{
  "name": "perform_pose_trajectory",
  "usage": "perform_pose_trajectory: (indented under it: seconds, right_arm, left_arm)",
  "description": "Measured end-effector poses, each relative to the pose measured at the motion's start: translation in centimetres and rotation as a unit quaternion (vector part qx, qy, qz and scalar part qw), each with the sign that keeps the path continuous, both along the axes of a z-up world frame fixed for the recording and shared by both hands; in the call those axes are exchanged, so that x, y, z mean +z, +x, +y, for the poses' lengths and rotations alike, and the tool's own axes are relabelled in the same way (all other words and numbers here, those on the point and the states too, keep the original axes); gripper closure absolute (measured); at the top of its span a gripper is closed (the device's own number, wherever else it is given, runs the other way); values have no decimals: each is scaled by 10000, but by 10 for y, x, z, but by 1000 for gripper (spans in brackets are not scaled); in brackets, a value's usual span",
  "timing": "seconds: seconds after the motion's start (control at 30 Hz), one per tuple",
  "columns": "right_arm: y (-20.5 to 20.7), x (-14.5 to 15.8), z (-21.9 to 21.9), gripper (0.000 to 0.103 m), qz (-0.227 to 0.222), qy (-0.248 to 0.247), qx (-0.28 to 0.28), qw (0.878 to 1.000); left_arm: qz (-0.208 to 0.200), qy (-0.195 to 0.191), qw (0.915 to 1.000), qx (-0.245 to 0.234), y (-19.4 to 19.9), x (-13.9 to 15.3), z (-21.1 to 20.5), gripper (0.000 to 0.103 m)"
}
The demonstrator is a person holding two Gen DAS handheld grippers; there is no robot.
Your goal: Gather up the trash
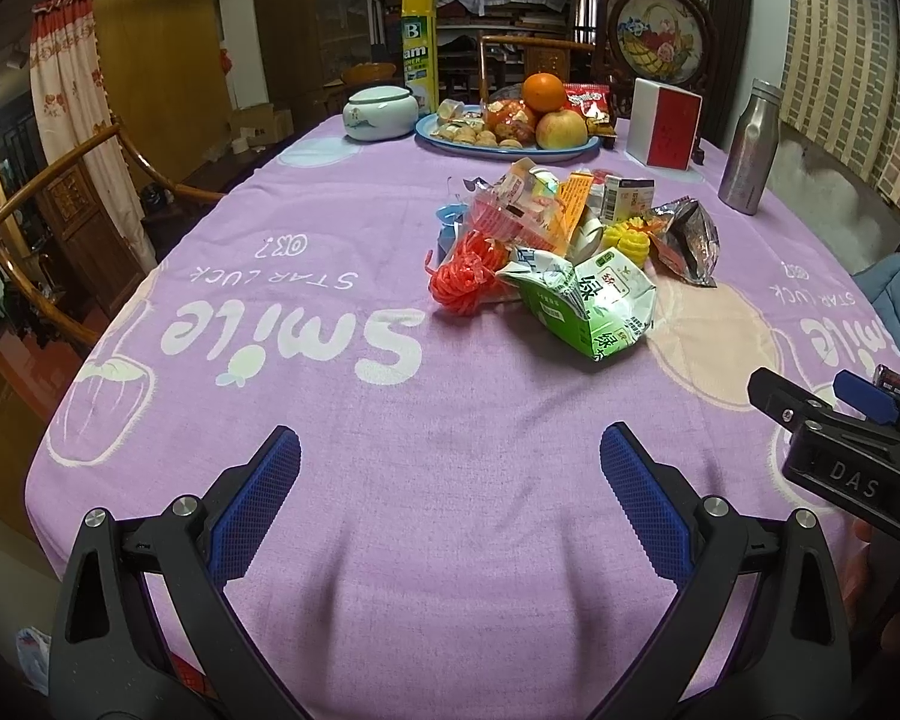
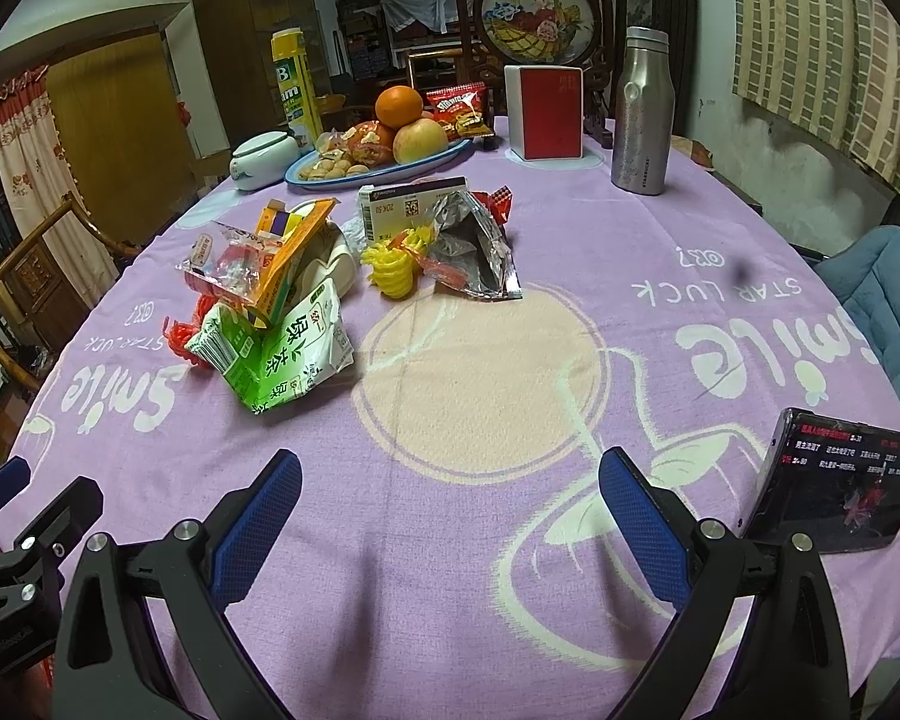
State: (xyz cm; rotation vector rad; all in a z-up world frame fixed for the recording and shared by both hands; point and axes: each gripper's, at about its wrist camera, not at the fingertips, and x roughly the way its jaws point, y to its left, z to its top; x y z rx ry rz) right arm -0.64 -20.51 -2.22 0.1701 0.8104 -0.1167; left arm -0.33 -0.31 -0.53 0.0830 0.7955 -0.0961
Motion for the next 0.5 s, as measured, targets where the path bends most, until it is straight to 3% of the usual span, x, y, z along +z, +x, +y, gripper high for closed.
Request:
perform_pose_trajectory:
  seconds: [0.27,0.5]
  right_arm:
    - [3,0,0,5,-46,-139,90,9999]
    - [13,-5,-7,5,-10,-124,195,9997]
  left_arm:
    - [301,-73,9995,115,29,-6,10,7]
    - [990,-660,9925,-267,64,-13,-5,7]
